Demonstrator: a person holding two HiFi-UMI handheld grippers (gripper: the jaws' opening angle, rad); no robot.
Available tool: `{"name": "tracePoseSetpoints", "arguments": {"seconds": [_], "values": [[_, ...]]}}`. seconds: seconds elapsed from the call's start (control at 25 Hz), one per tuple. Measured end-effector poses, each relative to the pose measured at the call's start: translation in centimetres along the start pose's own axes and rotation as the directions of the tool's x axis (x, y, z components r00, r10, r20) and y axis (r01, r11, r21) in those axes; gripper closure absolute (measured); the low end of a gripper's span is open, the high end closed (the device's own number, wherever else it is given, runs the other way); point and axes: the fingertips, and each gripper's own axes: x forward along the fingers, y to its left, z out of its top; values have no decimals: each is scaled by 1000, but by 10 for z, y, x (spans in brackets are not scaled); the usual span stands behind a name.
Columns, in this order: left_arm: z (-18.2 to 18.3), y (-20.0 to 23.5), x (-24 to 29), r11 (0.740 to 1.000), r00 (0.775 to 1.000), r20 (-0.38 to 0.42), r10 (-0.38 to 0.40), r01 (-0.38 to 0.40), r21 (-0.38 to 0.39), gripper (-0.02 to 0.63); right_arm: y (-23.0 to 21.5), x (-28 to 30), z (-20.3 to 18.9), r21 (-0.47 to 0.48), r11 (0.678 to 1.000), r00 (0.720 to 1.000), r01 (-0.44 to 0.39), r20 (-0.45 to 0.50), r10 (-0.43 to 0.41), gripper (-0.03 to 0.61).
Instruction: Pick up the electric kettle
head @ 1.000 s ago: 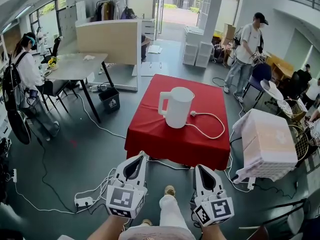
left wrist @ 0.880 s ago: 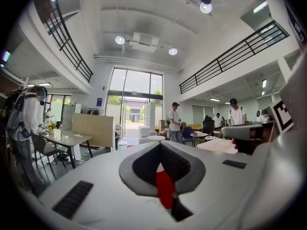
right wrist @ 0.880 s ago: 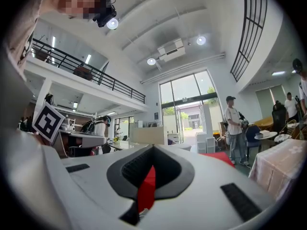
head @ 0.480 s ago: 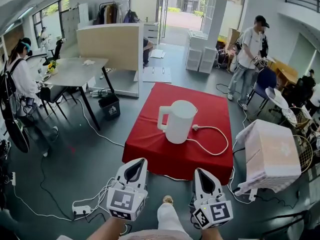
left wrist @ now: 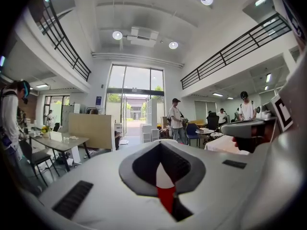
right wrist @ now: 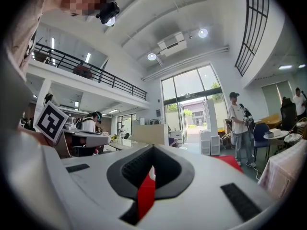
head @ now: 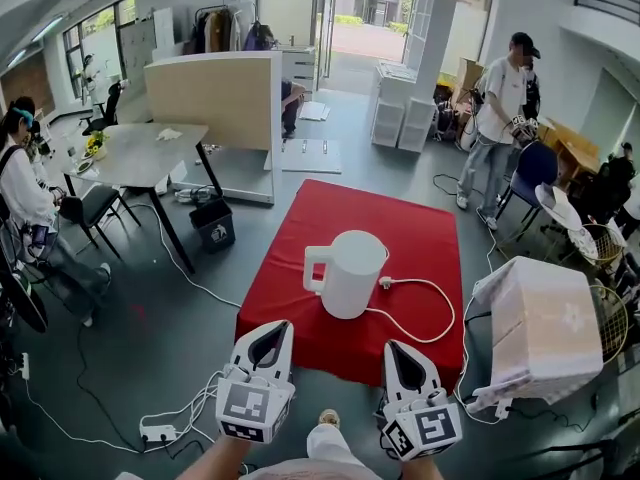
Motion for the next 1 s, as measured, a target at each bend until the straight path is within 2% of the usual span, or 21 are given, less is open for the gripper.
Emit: {"name": "tracePoseSetpoints", "arguments": {"seconds": [0.32, 0.52, 0.76, 1.0], "values": [[9, 3, 67, 999, 999, 5, 44, -44, -13, 626, -52, 41, 8, -23, 999, 999, -40, -16, 39, 571], [11, 3, 97, 998, 998, 0, 63, -63, 6, 624, -76, 62, 12, -32, 997, 997, -73, -18, 72, 571], [11, 12, 115, 997, 997, -4, 74, -74, 1, 624, -87, 85, 7, -12, 996, 996, -87, -28, 86, 571], [15, 18, 128, 998, 999, 7, 52, -52, 18, 626, -91, 102, 8, 11, 997, 997, -74, -30, 74, 571]]}}
